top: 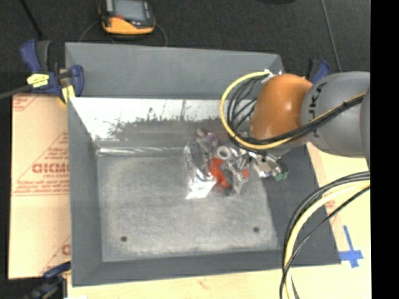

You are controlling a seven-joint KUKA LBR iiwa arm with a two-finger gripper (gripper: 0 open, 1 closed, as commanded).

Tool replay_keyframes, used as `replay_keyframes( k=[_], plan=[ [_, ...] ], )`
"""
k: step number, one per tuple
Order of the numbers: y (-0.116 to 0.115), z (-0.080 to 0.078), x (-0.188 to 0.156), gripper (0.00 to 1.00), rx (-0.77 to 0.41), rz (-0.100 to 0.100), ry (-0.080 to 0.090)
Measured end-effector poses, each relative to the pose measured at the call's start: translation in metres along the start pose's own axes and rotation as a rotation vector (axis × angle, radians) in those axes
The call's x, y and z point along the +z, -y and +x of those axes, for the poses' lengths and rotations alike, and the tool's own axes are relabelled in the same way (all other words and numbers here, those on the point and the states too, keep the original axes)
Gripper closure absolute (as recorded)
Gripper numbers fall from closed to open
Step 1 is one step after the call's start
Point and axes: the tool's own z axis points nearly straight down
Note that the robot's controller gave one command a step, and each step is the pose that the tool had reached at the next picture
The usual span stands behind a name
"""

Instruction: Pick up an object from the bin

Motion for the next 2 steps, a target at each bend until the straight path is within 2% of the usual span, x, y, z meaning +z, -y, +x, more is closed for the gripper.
replay_keyframes(
  k=[1, 2],
  plan=[
    [0.0051, -0.0083, 0.0022, 1.00, 0.036, -0.007, -0.017],
    [0.0051, -0.0036, 0.0013, 1.00, 0.087, -0.004, -0.008]
  ],
)
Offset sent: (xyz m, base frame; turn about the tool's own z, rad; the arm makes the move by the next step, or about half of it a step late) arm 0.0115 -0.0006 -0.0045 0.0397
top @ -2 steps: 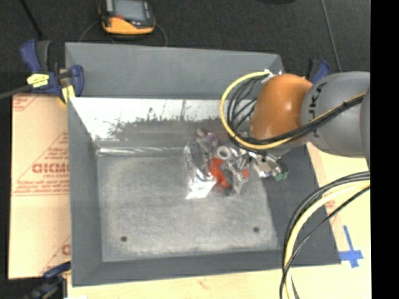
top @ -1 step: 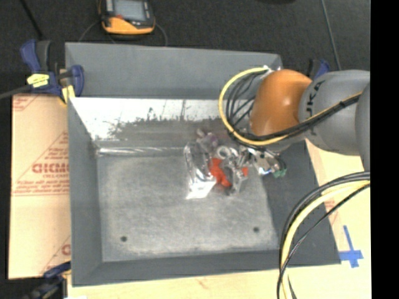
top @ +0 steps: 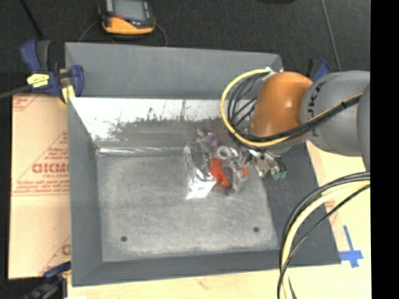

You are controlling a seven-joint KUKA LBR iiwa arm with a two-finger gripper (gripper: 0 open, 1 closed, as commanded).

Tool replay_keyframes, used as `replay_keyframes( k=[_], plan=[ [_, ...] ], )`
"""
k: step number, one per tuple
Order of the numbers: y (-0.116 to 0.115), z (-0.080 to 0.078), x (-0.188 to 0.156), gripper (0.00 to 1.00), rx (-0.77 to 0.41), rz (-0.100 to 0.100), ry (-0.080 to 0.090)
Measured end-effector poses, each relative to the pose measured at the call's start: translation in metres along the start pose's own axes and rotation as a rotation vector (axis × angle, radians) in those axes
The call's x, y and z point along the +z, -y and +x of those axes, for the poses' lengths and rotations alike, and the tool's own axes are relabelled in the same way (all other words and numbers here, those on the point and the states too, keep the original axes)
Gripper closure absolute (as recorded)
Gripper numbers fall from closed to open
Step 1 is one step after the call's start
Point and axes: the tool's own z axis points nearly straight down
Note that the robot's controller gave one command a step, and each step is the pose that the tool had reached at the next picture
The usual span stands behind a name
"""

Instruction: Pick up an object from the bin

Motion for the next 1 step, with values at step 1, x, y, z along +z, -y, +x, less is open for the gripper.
replay_keyframes(
  k=[1],
  plan=[
    [-0.0042, 0.0101, -0.0061, 1.00, 0.012, 0.004, 0.007]
  ],
)
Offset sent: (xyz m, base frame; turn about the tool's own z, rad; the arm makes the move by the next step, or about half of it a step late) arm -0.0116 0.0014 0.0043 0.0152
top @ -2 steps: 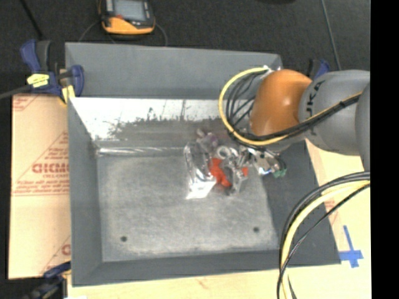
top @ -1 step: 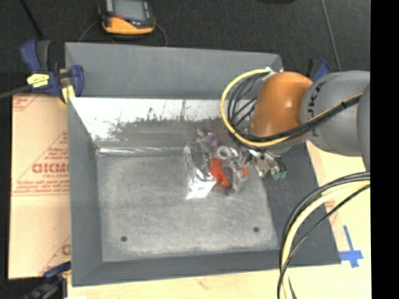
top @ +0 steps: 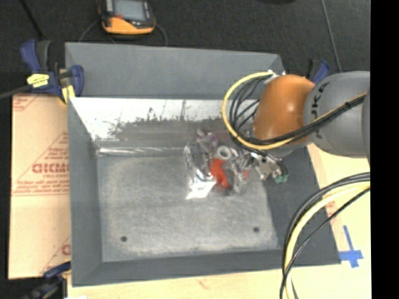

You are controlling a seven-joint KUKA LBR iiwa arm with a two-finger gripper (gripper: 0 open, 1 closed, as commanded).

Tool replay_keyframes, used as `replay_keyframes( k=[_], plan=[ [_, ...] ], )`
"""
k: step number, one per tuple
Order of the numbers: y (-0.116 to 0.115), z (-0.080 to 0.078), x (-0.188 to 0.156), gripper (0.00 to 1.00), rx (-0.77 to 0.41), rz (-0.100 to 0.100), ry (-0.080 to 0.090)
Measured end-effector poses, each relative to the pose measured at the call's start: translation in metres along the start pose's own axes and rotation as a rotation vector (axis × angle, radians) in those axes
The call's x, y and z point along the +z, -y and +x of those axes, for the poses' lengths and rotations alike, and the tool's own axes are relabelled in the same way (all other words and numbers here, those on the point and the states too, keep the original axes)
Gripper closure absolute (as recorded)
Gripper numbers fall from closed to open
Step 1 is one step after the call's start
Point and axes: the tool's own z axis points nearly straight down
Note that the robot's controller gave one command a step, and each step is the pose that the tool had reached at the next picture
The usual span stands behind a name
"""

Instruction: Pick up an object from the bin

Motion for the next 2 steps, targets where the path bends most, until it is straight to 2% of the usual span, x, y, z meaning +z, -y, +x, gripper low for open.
replay_keyframes(
  k=[1, 2],
  plan=[
    [0.0003, -0.0005, 0.0001, 0.00, -0.001, 0.001, 0.001],
    [0.0003, -0.0001, 0.0002, 1.00, -0.003, 0.002, 0.001]
  ],
)
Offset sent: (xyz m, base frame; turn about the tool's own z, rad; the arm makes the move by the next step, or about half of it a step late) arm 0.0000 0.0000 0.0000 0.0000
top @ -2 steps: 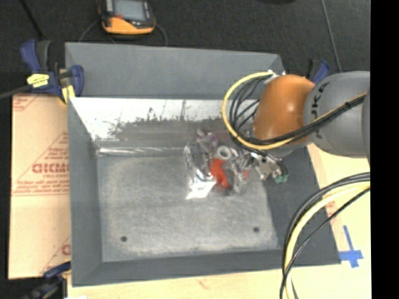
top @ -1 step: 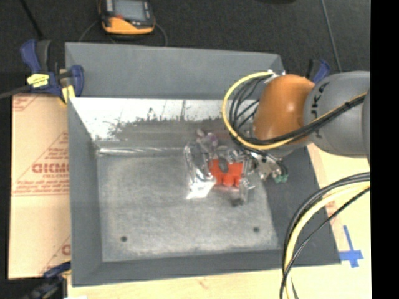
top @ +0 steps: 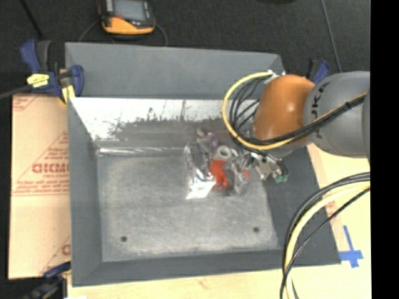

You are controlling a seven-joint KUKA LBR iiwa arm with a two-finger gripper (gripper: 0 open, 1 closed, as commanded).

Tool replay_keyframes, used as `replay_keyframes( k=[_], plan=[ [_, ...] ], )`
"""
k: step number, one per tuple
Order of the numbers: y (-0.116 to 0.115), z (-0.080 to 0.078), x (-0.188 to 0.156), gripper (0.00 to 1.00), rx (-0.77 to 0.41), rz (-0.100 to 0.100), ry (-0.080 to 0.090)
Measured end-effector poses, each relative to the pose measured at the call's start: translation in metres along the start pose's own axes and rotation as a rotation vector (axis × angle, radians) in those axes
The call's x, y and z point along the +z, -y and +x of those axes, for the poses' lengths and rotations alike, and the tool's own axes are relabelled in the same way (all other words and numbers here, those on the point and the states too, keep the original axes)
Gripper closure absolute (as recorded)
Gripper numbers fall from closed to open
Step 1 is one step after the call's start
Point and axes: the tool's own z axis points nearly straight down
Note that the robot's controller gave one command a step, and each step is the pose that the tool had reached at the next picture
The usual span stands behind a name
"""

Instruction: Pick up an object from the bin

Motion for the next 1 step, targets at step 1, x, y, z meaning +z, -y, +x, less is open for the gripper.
replay_keyframes(
  k=[1],
  plan=[
    [0.0003, -0.0005, -0.0003, 0.00, -0.001, 0.001, 0.001]
  ],
)
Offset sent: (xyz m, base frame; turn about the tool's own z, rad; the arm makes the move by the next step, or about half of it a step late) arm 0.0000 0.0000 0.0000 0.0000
